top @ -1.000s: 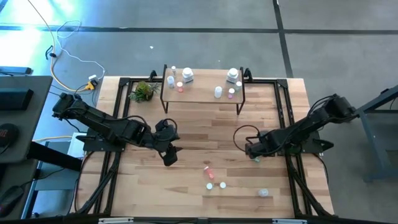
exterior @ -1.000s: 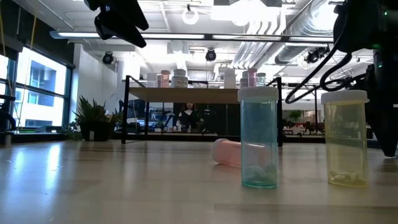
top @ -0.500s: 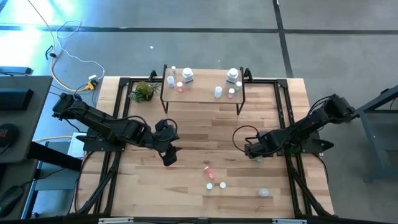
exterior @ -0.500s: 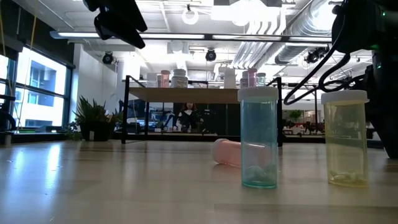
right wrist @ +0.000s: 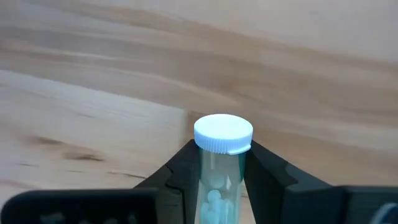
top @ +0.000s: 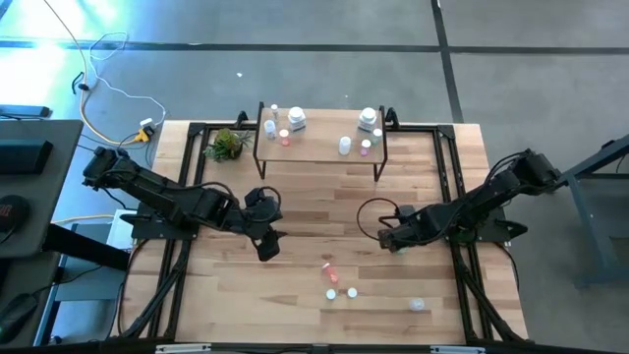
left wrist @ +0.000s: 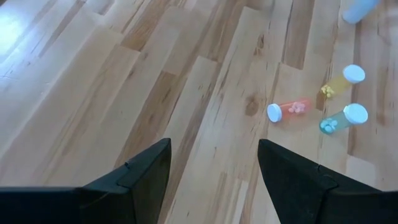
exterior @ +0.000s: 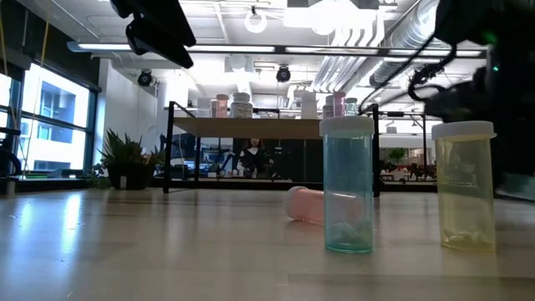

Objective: Pick and place medicine bottles onto shelf by color
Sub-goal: Put the top blue pill bottle on the shelf

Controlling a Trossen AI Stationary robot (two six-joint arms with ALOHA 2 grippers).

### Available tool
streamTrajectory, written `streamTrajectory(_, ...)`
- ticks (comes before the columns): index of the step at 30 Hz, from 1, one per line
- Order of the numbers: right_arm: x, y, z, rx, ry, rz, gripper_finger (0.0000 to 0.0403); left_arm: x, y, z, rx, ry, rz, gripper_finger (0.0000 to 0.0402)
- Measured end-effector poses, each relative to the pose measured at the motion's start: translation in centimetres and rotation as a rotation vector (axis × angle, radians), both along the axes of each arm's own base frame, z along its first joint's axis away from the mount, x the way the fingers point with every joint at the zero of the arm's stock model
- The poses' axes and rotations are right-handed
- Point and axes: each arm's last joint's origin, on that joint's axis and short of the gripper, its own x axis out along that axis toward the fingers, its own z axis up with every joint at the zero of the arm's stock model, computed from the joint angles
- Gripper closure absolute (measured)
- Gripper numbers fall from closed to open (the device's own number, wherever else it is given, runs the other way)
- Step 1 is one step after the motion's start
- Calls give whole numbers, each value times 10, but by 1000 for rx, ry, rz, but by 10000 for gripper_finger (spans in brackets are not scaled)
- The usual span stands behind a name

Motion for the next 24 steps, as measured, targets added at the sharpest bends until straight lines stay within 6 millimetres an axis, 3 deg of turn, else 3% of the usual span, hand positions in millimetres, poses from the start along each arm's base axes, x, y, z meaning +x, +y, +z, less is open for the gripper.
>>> streamTrajectory(12,32,3,45,-194,-207,168,308,3,13,1,26,8,-10,172)
streamTrajectory(24,64,-14,101,-336,-349,299,308,6,31,11,-8,-70,-26,172)
